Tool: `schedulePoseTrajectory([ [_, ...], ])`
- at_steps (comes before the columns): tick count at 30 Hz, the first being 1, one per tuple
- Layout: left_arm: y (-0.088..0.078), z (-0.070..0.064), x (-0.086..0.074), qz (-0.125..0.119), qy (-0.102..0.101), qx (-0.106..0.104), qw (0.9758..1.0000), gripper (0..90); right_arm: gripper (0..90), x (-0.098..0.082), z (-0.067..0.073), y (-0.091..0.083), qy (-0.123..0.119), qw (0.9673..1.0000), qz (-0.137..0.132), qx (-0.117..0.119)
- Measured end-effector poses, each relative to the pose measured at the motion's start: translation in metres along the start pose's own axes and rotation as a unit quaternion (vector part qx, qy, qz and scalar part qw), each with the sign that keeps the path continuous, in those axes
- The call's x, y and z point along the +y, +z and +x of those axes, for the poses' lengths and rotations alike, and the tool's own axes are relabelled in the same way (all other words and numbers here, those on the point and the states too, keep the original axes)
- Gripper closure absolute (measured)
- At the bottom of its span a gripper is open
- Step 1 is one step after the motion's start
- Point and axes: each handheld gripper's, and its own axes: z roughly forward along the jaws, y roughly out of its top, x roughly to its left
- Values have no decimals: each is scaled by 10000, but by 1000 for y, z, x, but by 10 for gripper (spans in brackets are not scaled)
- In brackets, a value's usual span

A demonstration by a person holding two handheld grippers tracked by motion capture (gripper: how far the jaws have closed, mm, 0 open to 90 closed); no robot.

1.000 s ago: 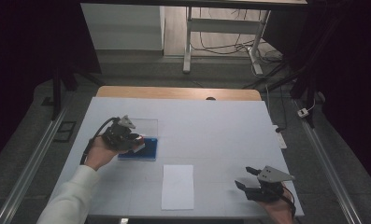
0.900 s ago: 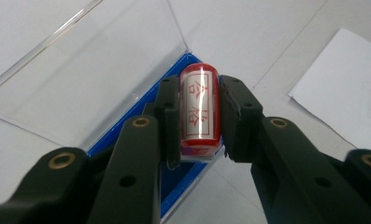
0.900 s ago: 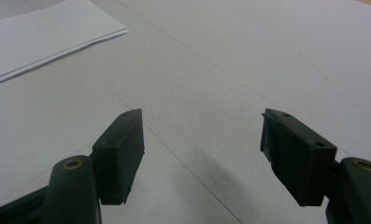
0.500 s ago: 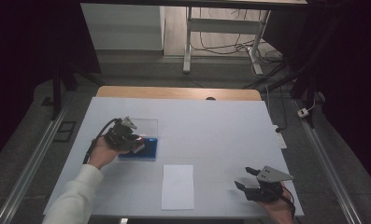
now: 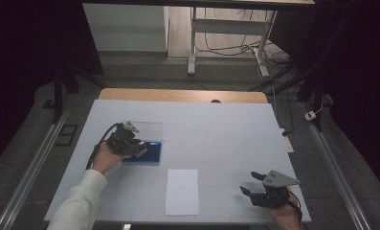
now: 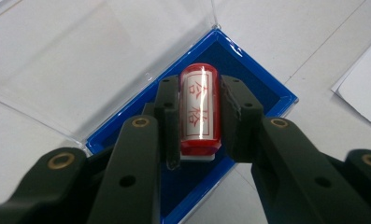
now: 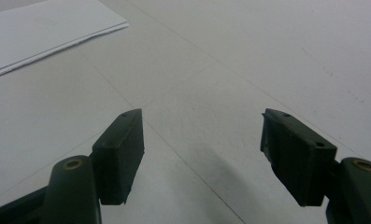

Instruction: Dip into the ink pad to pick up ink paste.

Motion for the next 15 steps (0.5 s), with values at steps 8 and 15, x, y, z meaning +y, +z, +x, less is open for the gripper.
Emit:
schedulePoseTrajectory([
  [8, 1, 0, 0, 37, -6, -4, 10000, 701, 298, 0, 0, 0, -15, 10000, 33, 5],
  [15, 1, -1, 2, 214, -11, 64, 9997, 701, 298, 0, 0, 0, -10, 10000, 56, -3],
])
